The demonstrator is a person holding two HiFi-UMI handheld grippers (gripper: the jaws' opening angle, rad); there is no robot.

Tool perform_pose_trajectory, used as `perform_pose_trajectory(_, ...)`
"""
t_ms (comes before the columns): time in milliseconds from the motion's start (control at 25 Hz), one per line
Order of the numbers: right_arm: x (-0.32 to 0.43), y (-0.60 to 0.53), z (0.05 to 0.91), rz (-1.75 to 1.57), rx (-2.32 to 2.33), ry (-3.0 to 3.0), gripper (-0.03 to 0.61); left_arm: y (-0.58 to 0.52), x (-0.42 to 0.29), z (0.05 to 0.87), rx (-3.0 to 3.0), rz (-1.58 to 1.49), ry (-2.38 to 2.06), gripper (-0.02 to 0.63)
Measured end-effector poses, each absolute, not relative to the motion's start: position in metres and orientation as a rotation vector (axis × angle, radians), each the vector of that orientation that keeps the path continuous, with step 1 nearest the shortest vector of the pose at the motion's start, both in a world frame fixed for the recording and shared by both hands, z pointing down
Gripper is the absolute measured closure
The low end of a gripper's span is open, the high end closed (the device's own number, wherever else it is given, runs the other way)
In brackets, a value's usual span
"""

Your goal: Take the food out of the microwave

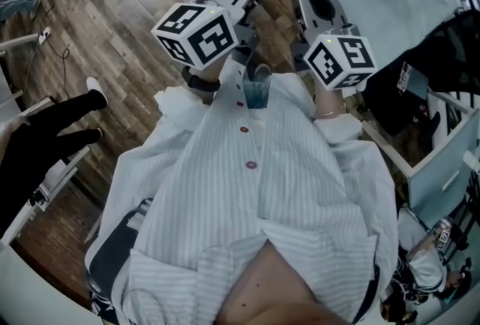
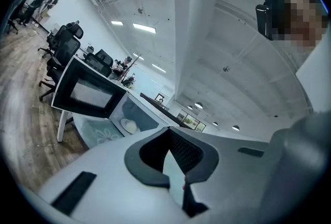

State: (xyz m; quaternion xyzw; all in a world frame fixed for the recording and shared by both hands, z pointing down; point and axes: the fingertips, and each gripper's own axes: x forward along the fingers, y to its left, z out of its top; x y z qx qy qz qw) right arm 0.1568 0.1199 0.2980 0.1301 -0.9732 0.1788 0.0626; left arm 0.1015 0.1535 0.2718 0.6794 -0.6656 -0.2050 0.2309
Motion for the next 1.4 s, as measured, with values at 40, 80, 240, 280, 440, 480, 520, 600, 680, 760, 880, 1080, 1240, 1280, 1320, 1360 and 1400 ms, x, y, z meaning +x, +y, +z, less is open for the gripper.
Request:
perform_pose_trajectory(40,0.146,0.116,0.298,0.546,0.398,-2.943,0.546,0.150,0.090,0.272,1.869,-0.566,-1.830,0.606)
perform_pose_trajectory(80,0.135,0.113,0.298,0.551,0.404,-2.943,0.546,0.147,0.078,0.271,1.870,-0.567,-1.829,0.606)
perform_pose_trajectory(240,0.093,0.099,0.301,0.574,0.438,-2.943,0.546,0.135,0.036,0.273,1.882,-0.551,-1.819,0.606)
perform_pose_trajectory(280,0.083,0.096,0.302,0.580,0.445,-2.943,0.546,0.132,0.026,0.274,1.886,-0.547,-1.815,0.606)
perform_pose_trajectory(440,0.049,0.087,0.305,0.598,0.492,-2.939,0.546,0.122,-0.011,0.275,1.911,-0.534,-1.793,0.606)
perform_pose_trajectory(480,0.042,0.085,0.305,0.596,0.508,-2.939,0.546,0.120,-0.018,0.275,1.920,-0.529,-1.786,0.606)
perform_pose_trajectory(520,0.035,0.082,0.304,0.594,0.524,-2.940,0.546,0.118,-0.026,0.275,1.928,-0.524,-1.777,0.606)
perform_pose_trajectory(600,0.023,0.078,0.305,0.592,0.556,-2.939,0.546,0.114,-0.038,0.277,1.943,-0.517,-1.755,0.606)
perform_pose_trajectory(680,0.013,0.075,0.307,0.601,0.588,-2.931,0.546,0.112,-0.048,0.280,1.956,-0.506,-1.732,0.606)
perform_pose_trajectory(760,0.003,0.072,0.310,0.615,0.618,-2.921,0.546,0.109,-0.058,0.281,1.967,-0.497,-1.716,0.606)
perform_pose_trajectory(880,-0.009,0.068,0.313,0.629,0.654,-2.908,0.546,0.106,-0.072,0.284,1.975,-0.488,-1.704,0.606)
perform_pose_trajectory(1080,-0.018,0.054,0.323,0.684,0.702,-2.878,0.546,0.097,-0.088,0.295,1.961,-0.481,-1.677,0.606)
perform_pose_trajectory(1240,-0.021,0.039,0.331,0.711,0.731,-2.849,0.546,0.083,-0.097,0.302,1.943,-0.480,-1.661,0.606)
perform_pose_trajectory(1280,-0.022,0.034,0.333,0.713,0.737,-2.842,0.546,0.078,-0.099,0.304,1.941,-0.478,-1.656,0.606)
perform_pose_trajectory(1320,-0.023,0.028,0.334,0.716,0.744,-2.835,0.546,0.072,-0.101,0.305,1.939,-0.477,-1.652,0.606)
perform_pose_trajectory(1360,-0.025,0.021,0.336,0.721,0.751,-2.829,0.546,0.066,-0.104,0.306,1.937,-0.475,-1.648,0.606)
perform_pose_trajectory(1400,-0.027,0.014,0.337,0.728,0.758,-2.824,0.546,0.060,-0.107,0.307,1.936,-0.473,-1.644,0.606)
